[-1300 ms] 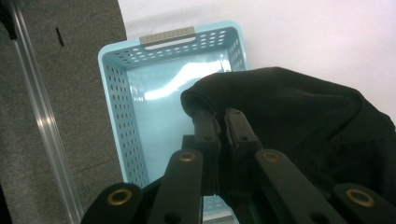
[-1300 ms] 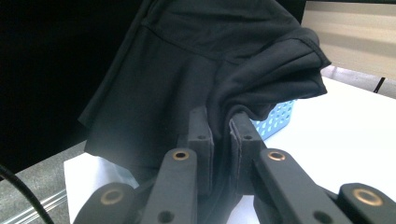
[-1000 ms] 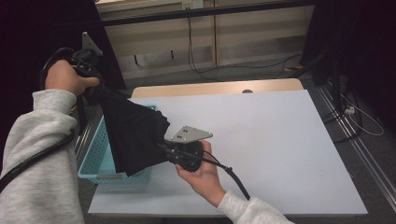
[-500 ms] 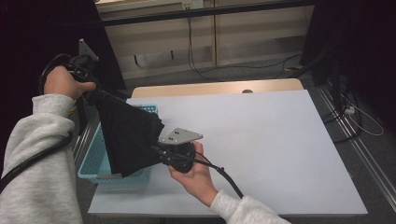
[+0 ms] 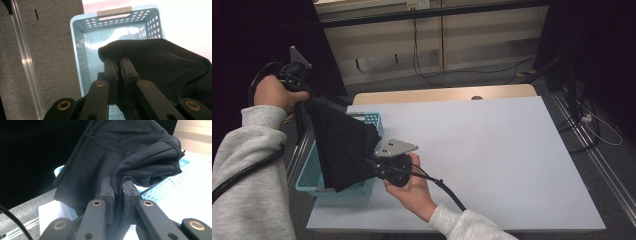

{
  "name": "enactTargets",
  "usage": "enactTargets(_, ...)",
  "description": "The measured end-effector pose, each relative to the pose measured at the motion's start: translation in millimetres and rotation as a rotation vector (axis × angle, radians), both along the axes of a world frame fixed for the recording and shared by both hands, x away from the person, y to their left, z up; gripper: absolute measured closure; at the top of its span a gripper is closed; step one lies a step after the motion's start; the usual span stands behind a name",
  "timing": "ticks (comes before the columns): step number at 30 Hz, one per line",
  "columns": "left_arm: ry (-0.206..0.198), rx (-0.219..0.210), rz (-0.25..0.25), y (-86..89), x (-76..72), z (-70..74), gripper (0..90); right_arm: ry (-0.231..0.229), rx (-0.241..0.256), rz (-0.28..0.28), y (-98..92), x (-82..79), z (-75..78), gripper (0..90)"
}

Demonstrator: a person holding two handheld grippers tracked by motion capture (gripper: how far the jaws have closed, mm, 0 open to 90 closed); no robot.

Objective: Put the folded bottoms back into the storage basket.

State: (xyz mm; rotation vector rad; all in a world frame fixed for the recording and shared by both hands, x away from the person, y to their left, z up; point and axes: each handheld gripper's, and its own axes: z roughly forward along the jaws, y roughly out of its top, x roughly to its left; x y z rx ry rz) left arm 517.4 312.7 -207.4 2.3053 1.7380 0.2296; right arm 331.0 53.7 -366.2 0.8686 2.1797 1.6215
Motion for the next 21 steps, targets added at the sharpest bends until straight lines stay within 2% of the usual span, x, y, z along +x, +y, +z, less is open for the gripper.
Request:
enactTargets(7,-0.01,0.003,0.024,23.0,12.9,-5.2,85.3,0.018,0.021,0.022,20.5,8.9,-3.0,81.7)
enactTargets(10,-0.053,0.029,-0.016,27.8,23.6,-12.8,83.5,-0.025,0.009,0.018,36.5,14.7,0.1,79.4)
enactTargets(11,-0.062,0.029,-0.01,29.1,26.9,-18.5,77.8,-0.029,0.009,0.011,40.2,17.1,0.7,69.2)
enactTargets(12,-0.108,0.036,-0.004,29.7,29.4,-24.1,63.1,-0.013,0.005,0.007,42.3,20.0,0.1,52.1)
enactTargets(13,-0.125,0.043,-0.013,29.3,30.5,-28.3,49.9,-0.005,-0.021,0.005,41.5,21.5,-0.1,47.7)
enactTargets(14,-0.125,0.054,-0.032,26.9,30.3,-34.2,48.9,-0.034,-0.049,0.016,37.8,21.4,0.1,50.0)
enactTargets(15,-0.121,0.073,-0.058,24.1,29.9,-39.4,44.6,-0.059,-0.053,0.022,32.7,20.2,-0.1,48.1)
enactTargets(16,-0.14,0.087,-0.079,20.6,28.9,-44.8,39.8,-0.067,-0.055,0.013,26.7,19.4,-0.2,44.7)
enactTargets(17,-0.145,0.082,-0.091,18.2,27.6,-48.7,36.5,-0.067,-0.057,0.006,20.6,19.2,-0.3,42.4)
enactTargets(19,-0.139,0.049,-0.081,12.8,24.0,-55.5,31.9,-0.056,-0.07,0.01,8.6,19.1,-0.7,38.9)
enactTargets(21,-0.142,0.038,-0.092,8.3,19.1,-59.2,29.9,-0.063,-0.08,0.012,-2.8,17.7,-1.5,35.9)
